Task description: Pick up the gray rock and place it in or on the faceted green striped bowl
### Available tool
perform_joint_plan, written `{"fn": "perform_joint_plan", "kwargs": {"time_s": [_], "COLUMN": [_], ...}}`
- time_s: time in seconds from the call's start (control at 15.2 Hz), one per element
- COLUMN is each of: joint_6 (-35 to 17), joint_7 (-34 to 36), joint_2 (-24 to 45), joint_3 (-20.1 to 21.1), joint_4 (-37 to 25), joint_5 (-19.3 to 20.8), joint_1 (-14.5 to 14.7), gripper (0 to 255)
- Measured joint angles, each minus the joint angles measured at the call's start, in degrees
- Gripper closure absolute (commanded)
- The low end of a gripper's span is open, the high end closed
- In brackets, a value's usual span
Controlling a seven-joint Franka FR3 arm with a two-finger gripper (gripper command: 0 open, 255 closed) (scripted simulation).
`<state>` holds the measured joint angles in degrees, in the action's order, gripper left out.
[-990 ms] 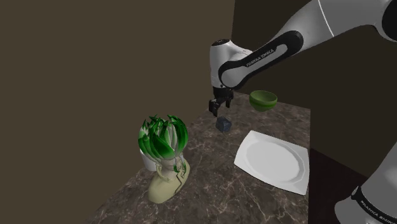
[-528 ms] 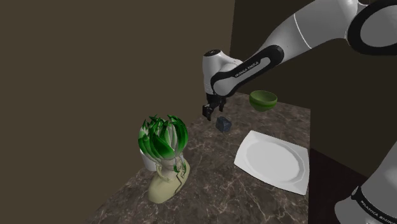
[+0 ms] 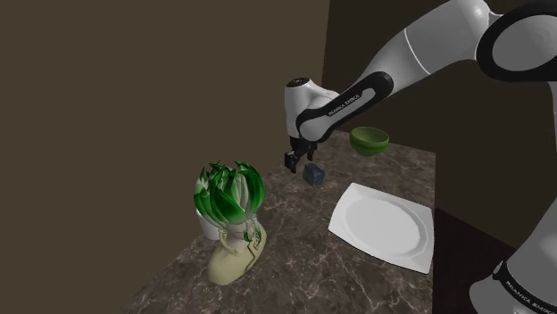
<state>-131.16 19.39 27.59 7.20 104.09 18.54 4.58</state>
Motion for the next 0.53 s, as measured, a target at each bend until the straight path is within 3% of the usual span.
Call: {"fn": "perform_joint_plan", "kwargs": {"time_s": [0.13,0.2,0.53], "joint_6": [-0.03,-0.03,-0.38], "joint_7": [0.02,0.02,-0.36], "joint_2": [0.02,0.02,-0.48], "joint_3": [0.00,0.00,-0.14], "joint_4": [0.00,0.00,-0.97], "joint_5": [0.01,0.01,0.13], "joint_1": [0.01,0.01,-0.29], "gripper": [0,255,255]}}
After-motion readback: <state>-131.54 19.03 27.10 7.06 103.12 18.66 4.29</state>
